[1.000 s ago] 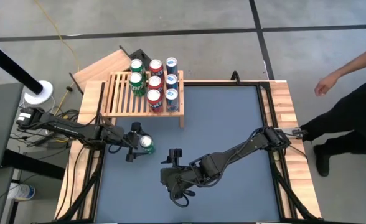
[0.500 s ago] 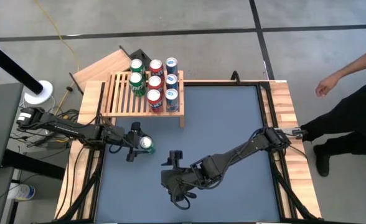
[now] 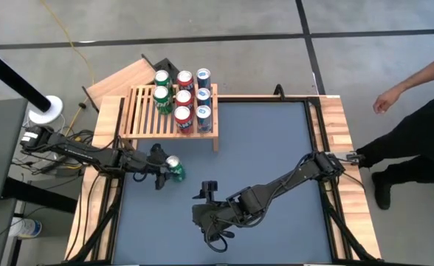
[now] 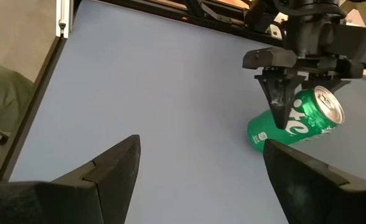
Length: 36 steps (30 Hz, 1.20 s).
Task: Place canned beverage on shelf
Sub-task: Put the green soda can on the shelf aligned with the other green soda cans
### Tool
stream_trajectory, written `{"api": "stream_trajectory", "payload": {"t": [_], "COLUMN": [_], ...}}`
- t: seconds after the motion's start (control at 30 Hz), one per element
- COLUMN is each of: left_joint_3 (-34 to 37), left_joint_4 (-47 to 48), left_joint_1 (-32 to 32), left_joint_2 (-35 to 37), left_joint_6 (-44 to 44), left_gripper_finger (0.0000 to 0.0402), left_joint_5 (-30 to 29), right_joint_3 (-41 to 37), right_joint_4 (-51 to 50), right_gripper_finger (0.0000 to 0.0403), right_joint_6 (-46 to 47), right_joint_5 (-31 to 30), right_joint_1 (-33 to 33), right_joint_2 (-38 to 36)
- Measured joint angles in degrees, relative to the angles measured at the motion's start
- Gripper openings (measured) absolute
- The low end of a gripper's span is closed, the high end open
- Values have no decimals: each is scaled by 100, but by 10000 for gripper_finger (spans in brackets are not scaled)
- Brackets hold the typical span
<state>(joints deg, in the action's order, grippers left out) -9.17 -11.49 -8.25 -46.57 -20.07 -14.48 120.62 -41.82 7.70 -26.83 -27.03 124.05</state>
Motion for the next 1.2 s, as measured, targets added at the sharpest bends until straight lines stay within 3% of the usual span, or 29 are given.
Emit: {"api": "stream_trajectory", "payload": {"t": [0.43, 0.6, 0.97, 1.2], "left_joint_3": [-388, -562, -997, -1054], "left_joint_4": [26, 68, 24, -128], "left_joint_1": [-1326, -1571, -1581, -1579], "left_joint_2": [-15, -355, -1669, -1955], "left_joint_6": [-324, -315, -391, -311], "left_gripper_finger": [298, 298, 297, 297], "left_joint_5": [-1835, -2436, -2731, -2658], "right_joint_3": [0, 0, -17, -1057], "right_joint_4": [-133, -189, -922, -458], "right_gripper_finger": [329, 329, 329, 329], "right_joint_6": [-85, -144, -160, -20], "right_joint_5": [0, 0, -628, -863], "right_joint_1": [0, 0, -291, -421], "right_joint_2": [0, 0, 2, -89]}}
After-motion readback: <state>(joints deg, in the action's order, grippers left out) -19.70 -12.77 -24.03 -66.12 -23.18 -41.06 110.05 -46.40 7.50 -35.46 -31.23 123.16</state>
